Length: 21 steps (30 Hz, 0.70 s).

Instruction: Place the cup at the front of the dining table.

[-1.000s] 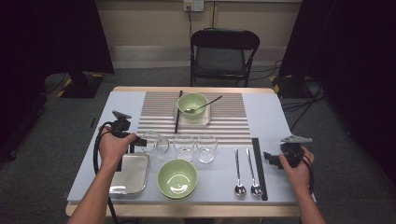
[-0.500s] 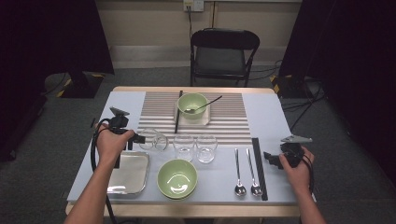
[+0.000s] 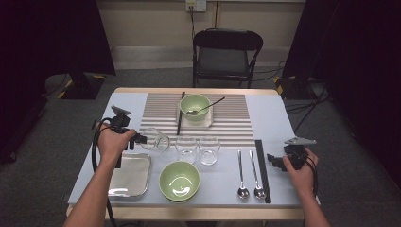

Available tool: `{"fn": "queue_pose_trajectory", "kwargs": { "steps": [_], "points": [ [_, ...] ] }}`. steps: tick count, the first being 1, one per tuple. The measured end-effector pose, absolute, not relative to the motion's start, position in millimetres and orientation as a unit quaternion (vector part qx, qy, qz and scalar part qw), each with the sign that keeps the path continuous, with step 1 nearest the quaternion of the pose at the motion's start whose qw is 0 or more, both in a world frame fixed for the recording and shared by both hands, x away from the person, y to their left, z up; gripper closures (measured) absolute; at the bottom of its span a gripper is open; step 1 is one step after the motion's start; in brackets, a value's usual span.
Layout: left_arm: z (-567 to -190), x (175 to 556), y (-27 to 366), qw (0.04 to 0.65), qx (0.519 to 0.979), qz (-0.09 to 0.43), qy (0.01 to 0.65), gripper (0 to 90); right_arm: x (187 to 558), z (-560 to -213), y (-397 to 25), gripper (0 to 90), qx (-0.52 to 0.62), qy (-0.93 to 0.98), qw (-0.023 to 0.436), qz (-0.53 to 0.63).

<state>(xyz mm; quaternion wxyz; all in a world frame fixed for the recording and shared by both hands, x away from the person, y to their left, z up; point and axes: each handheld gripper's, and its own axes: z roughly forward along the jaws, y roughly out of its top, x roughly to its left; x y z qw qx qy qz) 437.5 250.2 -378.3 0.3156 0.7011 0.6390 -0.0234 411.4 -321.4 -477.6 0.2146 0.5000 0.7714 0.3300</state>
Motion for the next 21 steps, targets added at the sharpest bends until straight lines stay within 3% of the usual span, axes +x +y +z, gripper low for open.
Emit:
{"fn": "queue_pose_trajectory", "kwargs": {
  "steps": [21],
  "points": [
    [-373, 450, 252, 0.307, 0.702, -0.016, 0.642, 86.7, 411, -478, -321, 15.3, 0.5, 0.771, 0.215, 0.33]
  ]
}}
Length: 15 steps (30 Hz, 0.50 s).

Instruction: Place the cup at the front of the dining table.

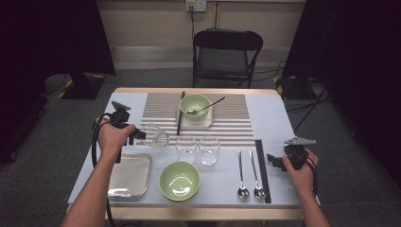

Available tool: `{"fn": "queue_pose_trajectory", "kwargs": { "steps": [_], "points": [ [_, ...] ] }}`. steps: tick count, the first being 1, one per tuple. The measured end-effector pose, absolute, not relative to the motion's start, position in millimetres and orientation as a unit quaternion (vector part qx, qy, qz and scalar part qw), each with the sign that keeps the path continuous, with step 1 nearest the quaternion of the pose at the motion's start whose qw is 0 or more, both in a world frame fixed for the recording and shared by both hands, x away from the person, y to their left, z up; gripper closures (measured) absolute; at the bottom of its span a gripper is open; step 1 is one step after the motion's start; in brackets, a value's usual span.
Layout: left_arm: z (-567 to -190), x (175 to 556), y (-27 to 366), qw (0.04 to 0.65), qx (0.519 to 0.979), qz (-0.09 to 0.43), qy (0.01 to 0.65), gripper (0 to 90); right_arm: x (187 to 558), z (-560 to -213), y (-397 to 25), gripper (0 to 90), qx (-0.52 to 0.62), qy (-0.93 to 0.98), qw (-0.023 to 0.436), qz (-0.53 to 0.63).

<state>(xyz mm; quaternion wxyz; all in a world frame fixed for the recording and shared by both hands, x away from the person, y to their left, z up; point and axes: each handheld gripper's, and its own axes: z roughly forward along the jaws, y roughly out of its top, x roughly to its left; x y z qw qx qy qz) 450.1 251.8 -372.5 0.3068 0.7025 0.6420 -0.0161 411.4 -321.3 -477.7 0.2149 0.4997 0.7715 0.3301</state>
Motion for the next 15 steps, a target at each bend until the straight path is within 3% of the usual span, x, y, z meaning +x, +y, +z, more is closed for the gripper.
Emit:
{"fn": "queue_pose_trajectory", "kwargs": {
  "steps": [15],
  "points": [
    [-371.9, 456.6, 251.8, 0.305, 0.701, -0.02, 0.644, 86.8, 411.4, -477.7, -321.3, 15.3, 0.5, 0.771, 0.215, 0.33]
  ]
}}
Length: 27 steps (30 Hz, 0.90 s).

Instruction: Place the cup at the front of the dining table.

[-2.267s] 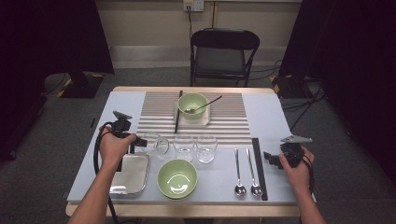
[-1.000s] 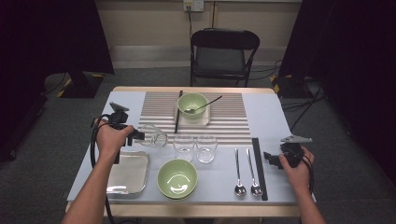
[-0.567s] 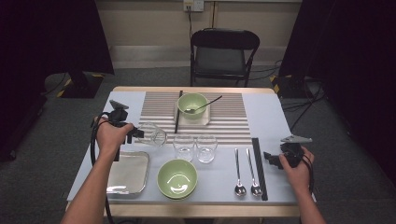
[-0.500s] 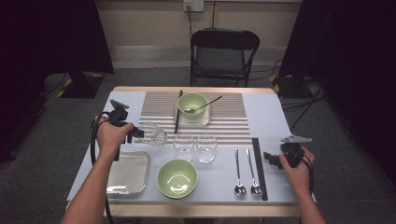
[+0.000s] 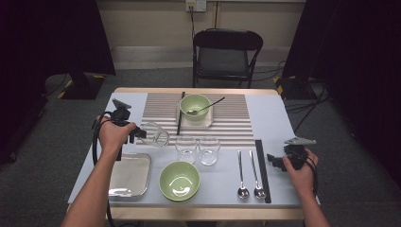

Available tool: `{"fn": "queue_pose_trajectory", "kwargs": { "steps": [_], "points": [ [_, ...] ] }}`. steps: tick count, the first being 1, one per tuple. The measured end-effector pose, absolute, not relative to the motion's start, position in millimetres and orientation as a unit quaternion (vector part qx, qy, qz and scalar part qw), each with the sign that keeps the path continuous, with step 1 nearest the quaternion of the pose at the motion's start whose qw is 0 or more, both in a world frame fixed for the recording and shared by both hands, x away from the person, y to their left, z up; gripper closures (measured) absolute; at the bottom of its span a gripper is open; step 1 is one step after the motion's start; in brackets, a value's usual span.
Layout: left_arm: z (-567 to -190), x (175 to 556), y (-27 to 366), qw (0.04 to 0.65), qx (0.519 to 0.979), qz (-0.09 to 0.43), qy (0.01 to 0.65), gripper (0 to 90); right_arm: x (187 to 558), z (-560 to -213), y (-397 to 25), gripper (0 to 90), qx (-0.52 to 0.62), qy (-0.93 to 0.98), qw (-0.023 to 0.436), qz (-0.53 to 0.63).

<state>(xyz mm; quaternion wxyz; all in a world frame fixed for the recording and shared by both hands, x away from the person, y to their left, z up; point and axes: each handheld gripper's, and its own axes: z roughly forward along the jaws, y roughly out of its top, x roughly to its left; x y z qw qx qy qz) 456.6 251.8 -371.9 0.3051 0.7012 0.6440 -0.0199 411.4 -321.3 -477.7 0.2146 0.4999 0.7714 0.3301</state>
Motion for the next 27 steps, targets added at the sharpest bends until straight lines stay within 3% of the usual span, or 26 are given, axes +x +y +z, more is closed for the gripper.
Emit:
{"fn": "queue_pose_trajectory", "kwargs": {
  "steps": [27],
  "points": [
    [-376, 470, 258, 0.311, 0.689, -0.024, 0.654, 86.8, 412, -478, -322, 15.2, 0.499, 0.772, 0.214, 0.33]
  ]
}}
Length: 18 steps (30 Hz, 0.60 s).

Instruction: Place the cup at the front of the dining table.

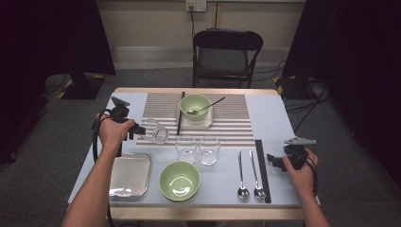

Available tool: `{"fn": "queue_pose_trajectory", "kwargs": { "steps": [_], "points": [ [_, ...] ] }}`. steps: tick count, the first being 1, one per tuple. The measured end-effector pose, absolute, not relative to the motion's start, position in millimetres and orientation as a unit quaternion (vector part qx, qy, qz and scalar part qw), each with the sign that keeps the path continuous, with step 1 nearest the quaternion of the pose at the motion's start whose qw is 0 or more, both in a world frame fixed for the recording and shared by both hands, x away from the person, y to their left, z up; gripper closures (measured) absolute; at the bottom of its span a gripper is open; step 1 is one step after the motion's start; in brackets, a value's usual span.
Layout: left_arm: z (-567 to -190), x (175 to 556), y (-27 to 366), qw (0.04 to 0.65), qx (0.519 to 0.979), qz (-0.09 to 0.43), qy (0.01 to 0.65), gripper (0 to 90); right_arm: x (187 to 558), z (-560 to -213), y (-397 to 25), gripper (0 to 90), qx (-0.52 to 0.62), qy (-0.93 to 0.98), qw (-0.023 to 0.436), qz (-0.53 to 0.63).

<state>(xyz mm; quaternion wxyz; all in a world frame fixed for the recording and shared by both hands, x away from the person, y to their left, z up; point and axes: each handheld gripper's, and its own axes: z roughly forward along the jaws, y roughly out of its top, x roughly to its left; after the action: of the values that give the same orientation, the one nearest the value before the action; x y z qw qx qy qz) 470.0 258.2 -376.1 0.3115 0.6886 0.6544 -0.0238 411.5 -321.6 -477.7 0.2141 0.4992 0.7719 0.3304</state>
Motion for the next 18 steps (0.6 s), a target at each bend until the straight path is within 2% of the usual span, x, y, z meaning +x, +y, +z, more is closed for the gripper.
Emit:
{"fn": "queue_pose_trajectory", "kwargs": {
  "steps": [18],
  "points": [
    [-376.9, 478.3, 257.3, 0.313, 0.686, -0.02, 0.656, 86.8, 411.4, -477.6, -321.5, 15.3, 0.5, 0.772, 0.215, 0.33]
  ]
}}
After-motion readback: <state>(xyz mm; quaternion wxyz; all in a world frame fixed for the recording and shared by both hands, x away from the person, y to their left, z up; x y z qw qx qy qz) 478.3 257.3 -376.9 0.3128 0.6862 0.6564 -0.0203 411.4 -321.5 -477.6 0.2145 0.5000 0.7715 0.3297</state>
